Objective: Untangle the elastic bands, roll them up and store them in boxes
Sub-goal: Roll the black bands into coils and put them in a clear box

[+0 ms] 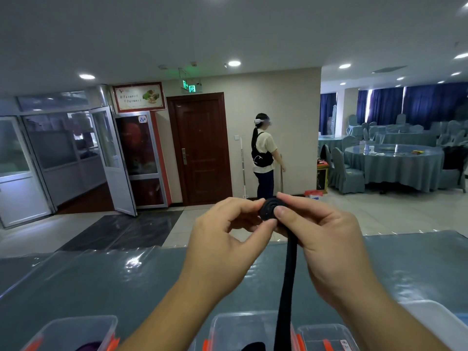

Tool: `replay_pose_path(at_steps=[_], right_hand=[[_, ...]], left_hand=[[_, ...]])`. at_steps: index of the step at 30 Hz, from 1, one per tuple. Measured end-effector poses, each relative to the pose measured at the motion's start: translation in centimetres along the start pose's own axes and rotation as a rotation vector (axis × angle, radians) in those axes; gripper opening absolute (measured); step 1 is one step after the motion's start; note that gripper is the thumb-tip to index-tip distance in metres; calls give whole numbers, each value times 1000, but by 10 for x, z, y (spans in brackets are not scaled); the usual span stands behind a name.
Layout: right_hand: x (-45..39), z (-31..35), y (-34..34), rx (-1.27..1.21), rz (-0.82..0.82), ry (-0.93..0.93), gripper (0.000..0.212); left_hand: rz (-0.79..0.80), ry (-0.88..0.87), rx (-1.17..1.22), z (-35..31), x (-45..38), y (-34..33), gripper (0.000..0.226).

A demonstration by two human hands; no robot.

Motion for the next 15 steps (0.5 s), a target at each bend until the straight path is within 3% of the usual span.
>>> replay_pose_path(at_steps=[3,7,11,15], right_hand=[[-2,5,4,311,88,79,29],[-3,4,2,465,200,76,29],[-4,1,2,439,234,60,25],[-6,-3,8,244,111,94,14]], left_hand=[[142,244,181,16,-9,0,11],[333,267,197,18,-12,-6,32],[276,292,231,23,-6,-9,33],[190,360,341,27,-2,-15,28]])
Point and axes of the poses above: each hand's wrist, its own x-axis away from the middle knuckle, its own y-axis out of the back of the hand, z = x × y, the point moved 7 cm from there along -x, towards the middle knuckle, and after that the axes turned 6 degrees about -x, right-handed, at the moved point
